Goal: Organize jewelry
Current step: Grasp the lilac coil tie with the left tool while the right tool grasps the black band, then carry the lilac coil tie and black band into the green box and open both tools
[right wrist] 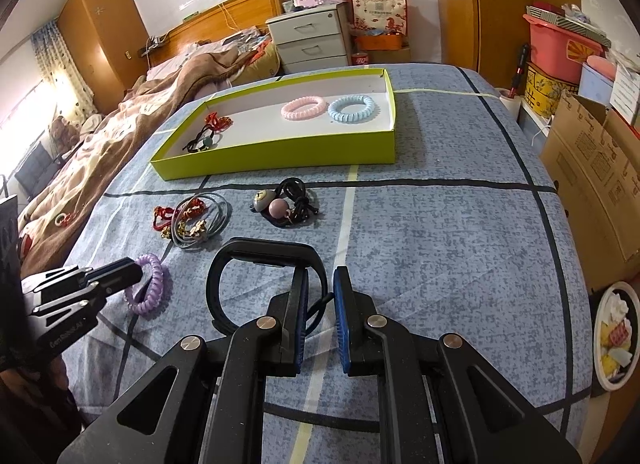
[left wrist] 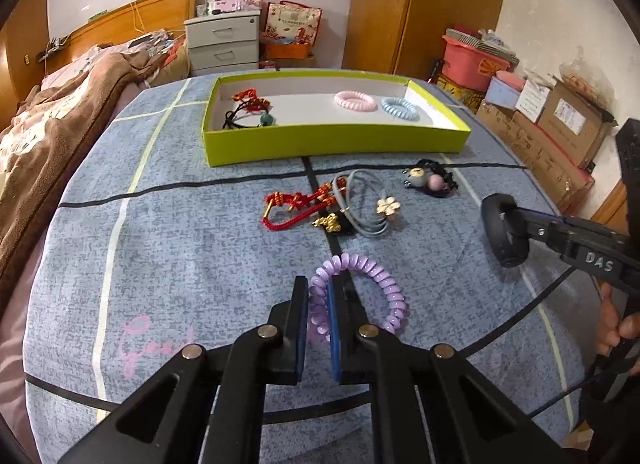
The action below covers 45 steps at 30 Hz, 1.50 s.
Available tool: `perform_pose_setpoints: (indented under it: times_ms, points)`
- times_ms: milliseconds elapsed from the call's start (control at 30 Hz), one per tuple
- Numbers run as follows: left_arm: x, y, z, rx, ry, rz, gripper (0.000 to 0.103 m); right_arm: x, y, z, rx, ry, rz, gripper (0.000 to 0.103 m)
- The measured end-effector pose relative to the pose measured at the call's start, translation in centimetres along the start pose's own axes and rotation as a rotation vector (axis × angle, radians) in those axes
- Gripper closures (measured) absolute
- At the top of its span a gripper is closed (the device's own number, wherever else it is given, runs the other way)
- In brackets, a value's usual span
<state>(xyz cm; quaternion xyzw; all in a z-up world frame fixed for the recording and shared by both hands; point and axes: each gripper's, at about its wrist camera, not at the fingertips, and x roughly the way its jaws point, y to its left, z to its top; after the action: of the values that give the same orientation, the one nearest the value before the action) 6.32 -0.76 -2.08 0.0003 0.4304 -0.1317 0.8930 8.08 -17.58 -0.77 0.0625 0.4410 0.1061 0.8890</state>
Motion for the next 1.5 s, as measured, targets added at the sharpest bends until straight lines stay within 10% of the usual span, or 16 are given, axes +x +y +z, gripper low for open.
perform_pose_setpoints:
  times_ms: [1500]
  points:
    - [3.3, 4.1, 12.9, -0.091, -0.102, -0.042, 0.093, 4.0, -0.5, 11.2, 0.019, -0.028, -0.071, 0.09]
